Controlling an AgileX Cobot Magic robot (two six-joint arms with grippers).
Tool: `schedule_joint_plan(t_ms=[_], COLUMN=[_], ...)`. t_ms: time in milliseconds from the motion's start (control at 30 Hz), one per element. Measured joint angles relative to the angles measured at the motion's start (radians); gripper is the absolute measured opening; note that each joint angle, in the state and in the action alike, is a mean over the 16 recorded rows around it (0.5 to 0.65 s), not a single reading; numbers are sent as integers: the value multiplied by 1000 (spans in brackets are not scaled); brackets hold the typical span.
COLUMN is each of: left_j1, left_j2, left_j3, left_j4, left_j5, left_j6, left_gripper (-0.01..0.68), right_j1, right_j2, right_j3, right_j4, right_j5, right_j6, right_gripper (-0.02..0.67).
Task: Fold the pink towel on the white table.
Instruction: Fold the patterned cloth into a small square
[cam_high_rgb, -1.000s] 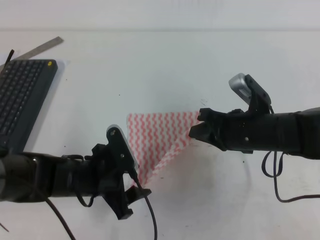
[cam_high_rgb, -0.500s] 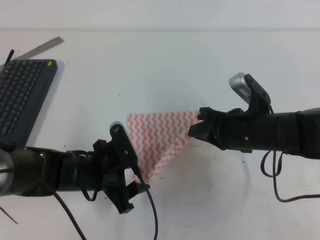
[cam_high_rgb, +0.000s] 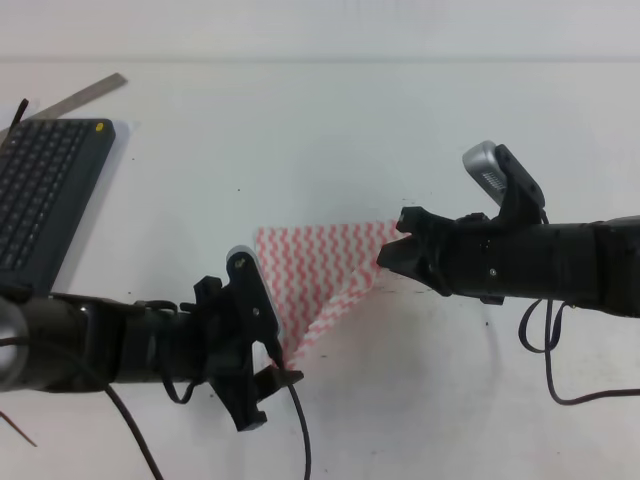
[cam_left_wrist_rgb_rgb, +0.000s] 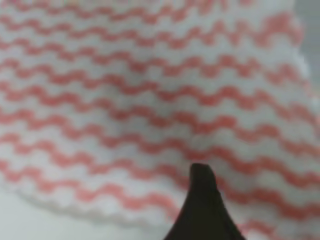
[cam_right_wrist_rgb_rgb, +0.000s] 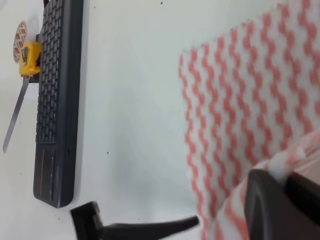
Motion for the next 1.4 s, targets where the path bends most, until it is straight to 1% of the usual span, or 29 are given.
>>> schedule_joint_plan(t_ms=[133, 433, 767, 967, 1167, 1400], left_j1=[0, -1, -1, -1, -1, -1], left_j2=[8, 24, 26, 23, -1, -41], left_j3=[-2, -6, -8, -8, -8, -7], left_j4=[0, -2, -2, -3, -2, -1], left_j5=[0, -12, -14, -19, -27, -55], left_j6=[5, 10, 10, -4, -28, -57], left_gripper=[402, 290, 119, 38, 3, -1], right_j1=[0, 0, -1, 0, -1, -1], right_j2=[1, -2, -3, -1, -3, -6], right_j3=[0, 0, 0, 0, 0, 1], right_j4=[4, 13, 16, 13, 5, -5], right_j5=[0, 0, 0, 3, 4, 5], right_j6=[-7, -21, -32, -36, -36, -36], right_gripper=[-13, -13, -13, -13, -13, -13])
